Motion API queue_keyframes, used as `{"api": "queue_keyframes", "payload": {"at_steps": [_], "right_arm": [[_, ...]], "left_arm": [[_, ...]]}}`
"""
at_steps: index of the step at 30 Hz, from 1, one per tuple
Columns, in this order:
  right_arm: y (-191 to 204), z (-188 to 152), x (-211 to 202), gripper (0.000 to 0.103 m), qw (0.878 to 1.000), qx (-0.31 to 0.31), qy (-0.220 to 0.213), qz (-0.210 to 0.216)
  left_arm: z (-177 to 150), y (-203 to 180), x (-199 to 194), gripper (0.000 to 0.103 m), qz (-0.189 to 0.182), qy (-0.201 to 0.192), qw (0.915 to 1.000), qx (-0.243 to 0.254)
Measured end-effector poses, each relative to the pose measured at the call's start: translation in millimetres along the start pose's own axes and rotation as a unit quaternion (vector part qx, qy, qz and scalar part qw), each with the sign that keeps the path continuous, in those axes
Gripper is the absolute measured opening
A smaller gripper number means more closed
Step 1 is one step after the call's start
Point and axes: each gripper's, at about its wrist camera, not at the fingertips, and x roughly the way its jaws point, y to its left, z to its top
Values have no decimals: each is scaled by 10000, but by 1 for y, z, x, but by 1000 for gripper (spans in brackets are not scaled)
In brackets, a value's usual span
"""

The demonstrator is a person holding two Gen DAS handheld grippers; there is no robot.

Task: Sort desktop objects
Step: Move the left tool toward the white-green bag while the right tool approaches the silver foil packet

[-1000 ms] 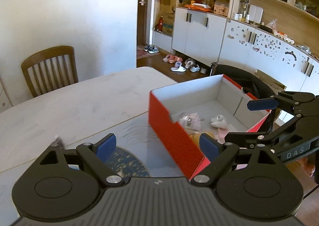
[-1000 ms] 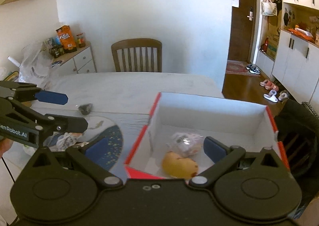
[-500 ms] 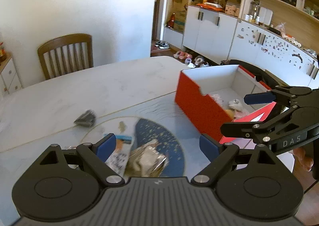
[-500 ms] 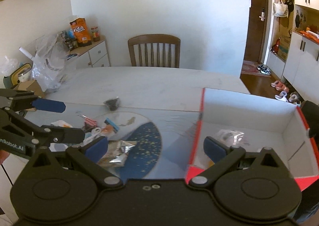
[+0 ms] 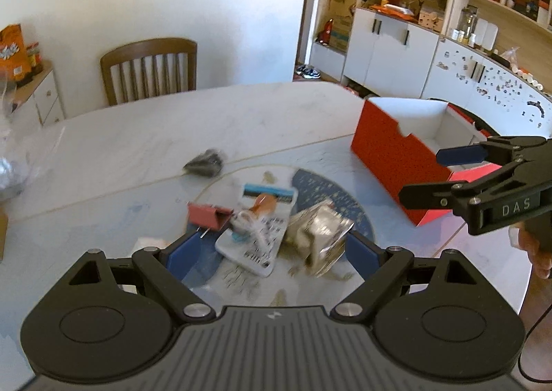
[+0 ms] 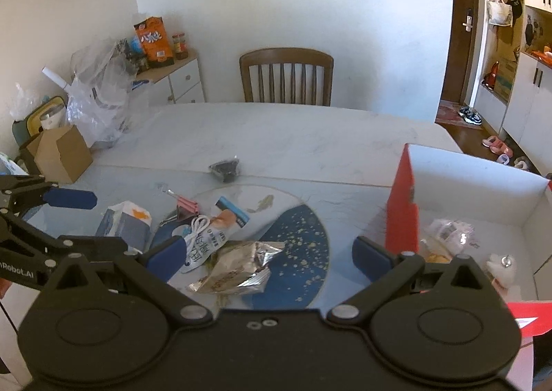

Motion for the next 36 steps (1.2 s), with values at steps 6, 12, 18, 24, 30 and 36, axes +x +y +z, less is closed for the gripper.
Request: {"api": "queue_keyframes", "payload": {"at_steps": [6,12,18,24,30,36], "right_arm": [[8,-4,19,102,9999,-15,116,-52],[15,-6,42,102,9996,-74,282,-14],[22,-9,67,102,9987,-167,473,12],[27,-11,90,102,9977,-206,642,36],[27,-13,114,98,9961,-129,874,36],[30,-18,129,89,9933,-227,1129,41]], "left_arm": [[-15,11,8,91,118,96,9999,33],[-23,30,17,91,401,120,9991,-9],[-23,57,30,91,749,254,9963,-327],[-31,70,46,91,1018,499,9919,-575],[-39,84,63,91,1138,808,9846,-1052],[-43,92,75,91,1141,936,9805,-1298]]}}
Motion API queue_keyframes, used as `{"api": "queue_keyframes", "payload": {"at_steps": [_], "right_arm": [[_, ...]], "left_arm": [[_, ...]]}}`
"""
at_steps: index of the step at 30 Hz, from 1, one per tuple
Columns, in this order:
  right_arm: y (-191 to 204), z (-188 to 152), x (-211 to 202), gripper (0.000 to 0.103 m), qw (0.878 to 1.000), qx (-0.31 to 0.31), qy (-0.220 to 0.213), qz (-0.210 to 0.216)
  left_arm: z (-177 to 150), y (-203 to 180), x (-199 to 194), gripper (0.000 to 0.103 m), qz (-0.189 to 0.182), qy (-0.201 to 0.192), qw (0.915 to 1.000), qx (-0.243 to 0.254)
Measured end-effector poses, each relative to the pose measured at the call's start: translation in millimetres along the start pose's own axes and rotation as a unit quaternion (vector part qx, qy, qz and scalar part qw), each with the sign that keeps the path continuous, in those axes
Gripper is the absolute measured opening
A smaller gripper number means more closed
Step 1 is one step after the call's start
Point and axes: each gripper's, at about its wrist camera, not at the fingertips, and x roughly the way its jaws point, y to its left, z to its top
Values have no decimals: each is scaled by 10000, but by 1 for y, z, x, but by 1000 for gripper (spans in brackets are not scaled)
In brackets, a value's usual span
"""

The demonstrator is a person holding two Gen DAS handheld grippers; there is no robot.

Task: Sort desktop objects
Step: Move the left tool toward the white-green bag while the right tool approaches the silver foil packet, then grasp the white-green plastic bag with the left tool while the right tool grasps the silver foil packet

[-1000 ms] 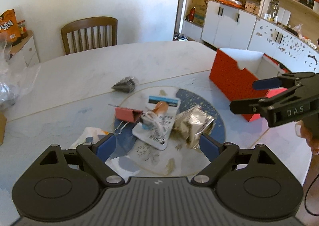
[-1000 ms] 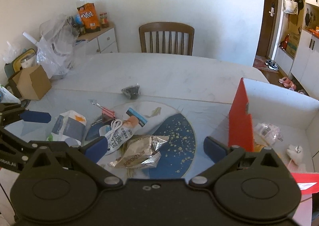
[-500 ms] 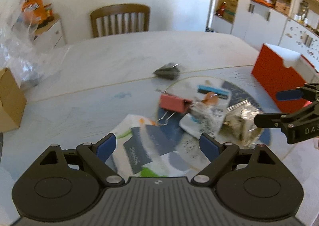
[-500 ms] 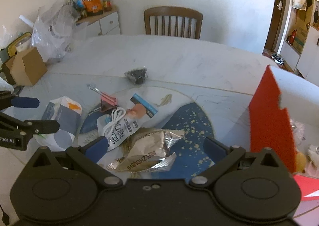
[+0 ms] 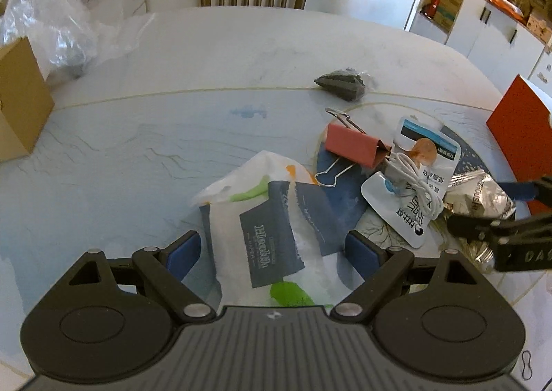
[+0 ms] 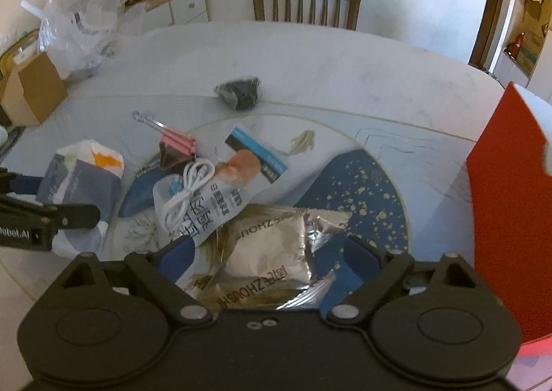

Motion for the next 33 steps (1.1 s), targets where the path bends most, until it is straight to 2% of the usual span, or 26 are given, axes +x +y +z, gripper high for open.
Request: {"api": "queue_keyframes", "payload": {"at_steps": [11,17,33], "right_arm": [[-2,-3,4,75,9999,-53,117,1],[-5,-4,0,60,10000,5,95,-3],[-21,-20,-32,55,9994,327,44,75]], "left_arm": [[0,-3,6,91,-5,25,10000,80],[-1,-5,2,79,37,9,9999,121],[-9,-1,-16,62,-163,-58,9998,-97]]}}
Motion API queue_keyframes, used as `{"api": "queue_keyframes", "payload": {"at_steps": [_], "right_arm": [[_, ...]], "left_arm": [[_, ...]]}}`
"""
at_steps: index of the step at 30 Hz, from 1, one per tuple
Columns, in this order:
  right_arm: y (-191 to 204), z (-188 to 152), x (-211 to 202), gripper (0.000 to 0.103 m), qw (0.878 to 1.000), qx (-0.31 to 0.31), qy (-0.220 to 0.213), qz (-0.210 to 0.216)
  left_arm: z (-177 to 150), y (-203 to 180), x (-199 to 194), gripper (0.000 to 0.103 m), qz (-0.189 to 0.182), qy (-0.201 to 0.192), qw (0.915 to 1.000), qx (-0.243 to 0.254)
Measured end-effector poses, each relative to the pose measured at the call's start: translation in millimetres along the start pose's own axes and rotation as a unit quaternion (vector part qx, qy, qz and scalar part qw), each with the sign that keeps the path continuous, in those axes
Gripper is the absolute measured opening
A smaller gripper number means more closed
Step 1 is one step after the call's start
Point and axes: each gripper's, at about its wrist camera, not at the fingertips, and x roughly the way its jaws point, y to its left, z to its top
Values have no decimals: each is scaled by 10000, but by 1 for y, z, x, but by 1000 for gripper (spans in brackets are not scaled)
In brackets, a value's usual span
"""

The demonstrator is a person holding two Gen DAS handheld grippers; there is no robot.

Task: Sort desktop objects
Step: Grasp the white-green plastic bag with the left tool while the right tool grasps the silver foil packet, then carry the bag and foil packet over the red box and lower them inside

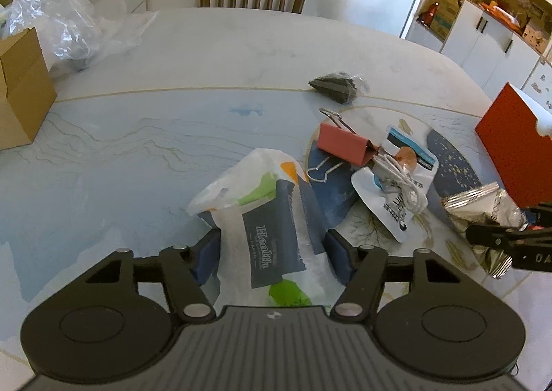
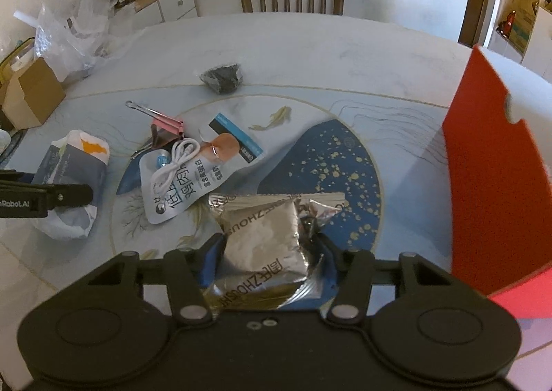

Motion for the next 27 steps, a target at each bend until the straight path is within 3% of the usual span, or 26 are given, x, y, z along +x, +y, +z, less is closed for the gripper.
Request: {"api": "queue_keyframes", "payload": {"at_steps": [10,27], "right_arm": [[-2,-8,-31,54,9999,54,-148,52],[-17,-14,-99,54,9986,199,-422,240]], "left_arm": [[-15,-7,-16,47,-145,-84,9999,38],[-27,-39,-81,47,-623,-302,9974,-217]]}}
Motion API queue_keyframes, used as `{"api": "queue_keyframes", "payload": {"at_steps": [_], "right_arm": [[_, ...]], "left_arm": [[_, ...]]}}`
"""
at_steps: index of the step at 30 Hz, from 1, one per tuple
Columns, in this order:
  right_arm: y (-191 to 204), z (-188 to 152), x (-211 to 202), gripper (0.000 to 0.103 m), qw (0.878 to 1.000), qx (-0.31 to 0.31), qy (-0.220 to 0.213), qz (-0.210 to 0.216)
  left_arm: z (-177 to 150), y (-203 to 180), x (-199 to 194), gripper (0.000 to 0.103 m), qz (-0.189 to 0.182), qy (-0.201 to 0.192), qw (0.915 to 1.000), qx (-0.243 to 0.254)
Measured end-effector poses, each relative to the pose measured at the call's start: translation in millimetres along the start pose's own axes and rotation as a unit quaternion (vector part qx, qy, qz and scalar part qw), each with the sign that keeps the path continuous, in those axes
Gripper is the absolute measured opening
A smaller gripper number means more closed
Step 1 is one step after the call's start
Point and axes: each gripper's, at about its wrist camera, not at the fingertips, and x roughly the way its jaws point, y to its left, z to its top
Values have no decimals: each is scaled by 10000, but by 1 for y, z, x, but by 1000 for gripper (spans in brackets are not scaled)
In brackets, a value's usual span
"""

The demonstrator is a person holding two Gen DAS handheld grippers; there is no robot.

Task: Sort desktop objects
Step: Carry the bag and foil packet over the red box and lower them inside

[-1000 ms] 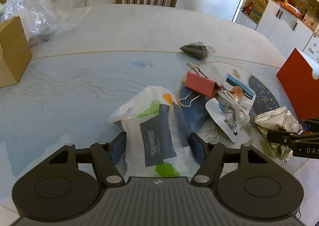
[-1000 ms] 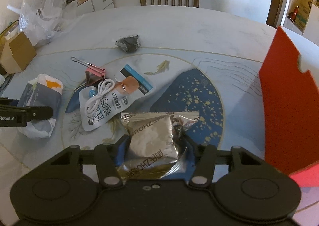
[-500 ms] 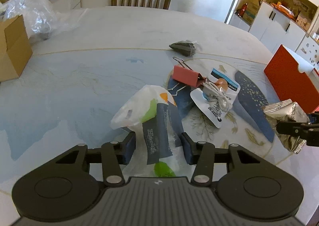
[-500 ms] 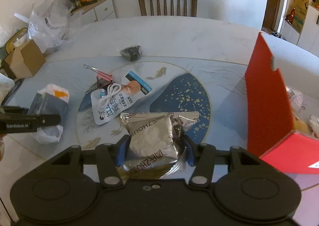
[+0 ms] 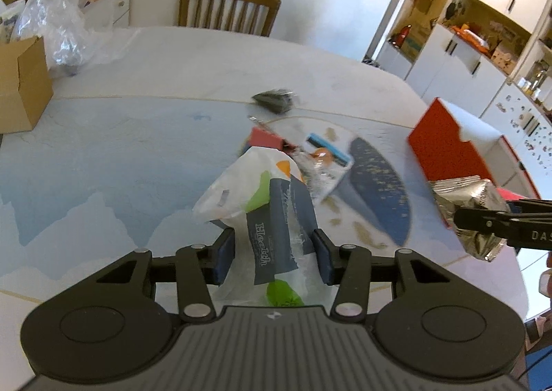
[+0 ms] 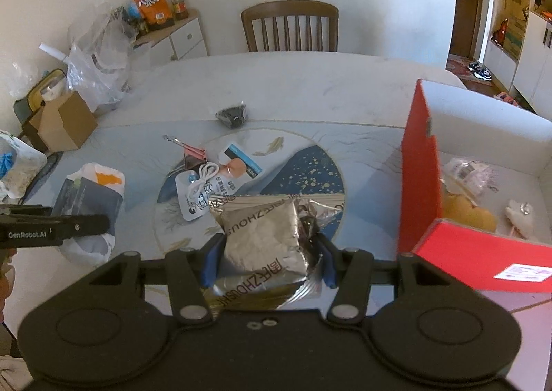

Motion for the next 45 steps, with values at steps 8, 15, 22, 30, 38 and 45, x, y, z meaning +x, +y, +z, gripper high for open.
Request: {"api": "queue_keyframes", "payload": {"at_steps": [8,15,22,30,38,45], "right_arm": [[-26,-2,-35,54,9996,197,-187,-8],[-57,-1,-59,54,9986,291,-407,-149],[-97,5,-74,54,9976,325,-538,-297],[-141,13,-79,54,9972,290,-583,-377],[-179,16,-80,54,9969,271,-593,-451],[-206,19,-71,54,9972,271,-501,-479]], "left_arm": [[5,-35,-20,47,-151,-101,9998,57],[14,-71,-23,47,-236,-227,9993,198],[21,-110,-15,47,-323,-272,9986,308],[32,-164,4,47,-507,-287,9972,467],[44,-222,29,47,-715,-253,9943,750],[57,-267,52,47,-848,-227,9895,1145]]}}
